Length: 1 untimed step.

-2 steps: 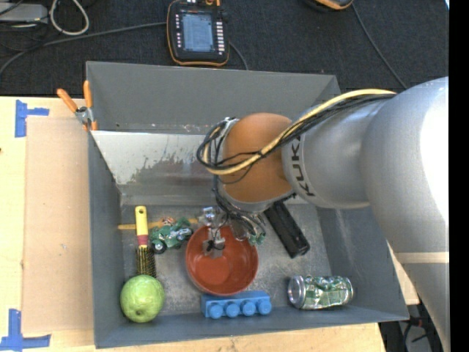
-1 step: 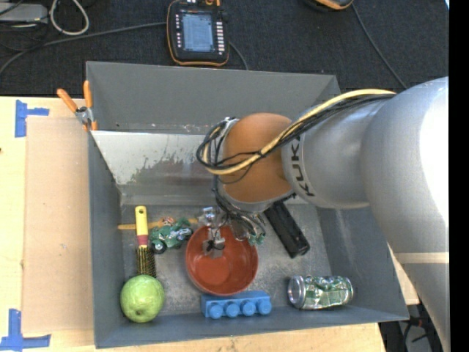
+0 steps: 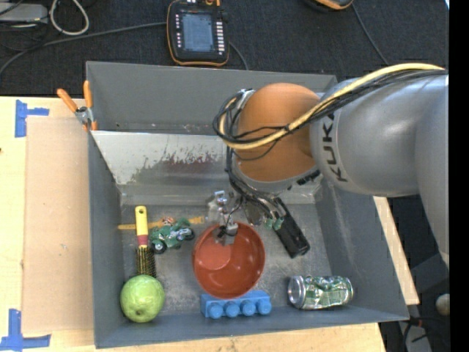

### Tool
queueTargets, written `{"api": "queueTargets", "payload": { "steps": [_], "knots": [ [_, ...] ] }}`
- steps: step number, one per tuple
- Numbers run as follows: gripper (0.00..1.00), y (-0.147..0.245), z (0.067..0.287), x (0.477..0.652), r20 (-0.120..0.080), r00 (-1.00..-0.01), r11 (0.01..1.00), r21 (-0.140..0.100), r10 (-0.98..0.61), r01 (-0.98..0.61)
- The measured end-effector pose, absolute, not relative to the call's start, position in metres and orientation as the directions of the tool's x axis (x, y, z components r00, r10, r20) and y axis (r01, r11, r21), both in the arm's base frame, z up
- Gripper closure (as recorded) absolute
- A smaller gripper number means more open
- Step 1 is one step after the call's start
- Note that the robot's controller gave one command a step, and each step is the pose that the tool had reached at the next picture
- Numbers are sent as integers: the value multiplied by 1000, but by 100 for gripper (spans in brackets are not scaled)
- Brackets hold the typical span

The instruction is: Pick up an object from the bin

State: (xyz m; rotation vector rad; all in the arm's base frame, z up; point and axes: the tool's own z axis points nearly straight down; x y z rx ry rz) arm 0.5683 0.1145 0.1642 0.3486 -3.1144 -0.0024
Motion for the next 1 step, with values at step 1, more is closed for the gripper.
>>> {"api": "queueTargets", "payload": {
  "steps": [1],
  "knots": [
    [100, 130, 228, 576, 3, -977, 977, 3, -215, -215]
  ]
}}
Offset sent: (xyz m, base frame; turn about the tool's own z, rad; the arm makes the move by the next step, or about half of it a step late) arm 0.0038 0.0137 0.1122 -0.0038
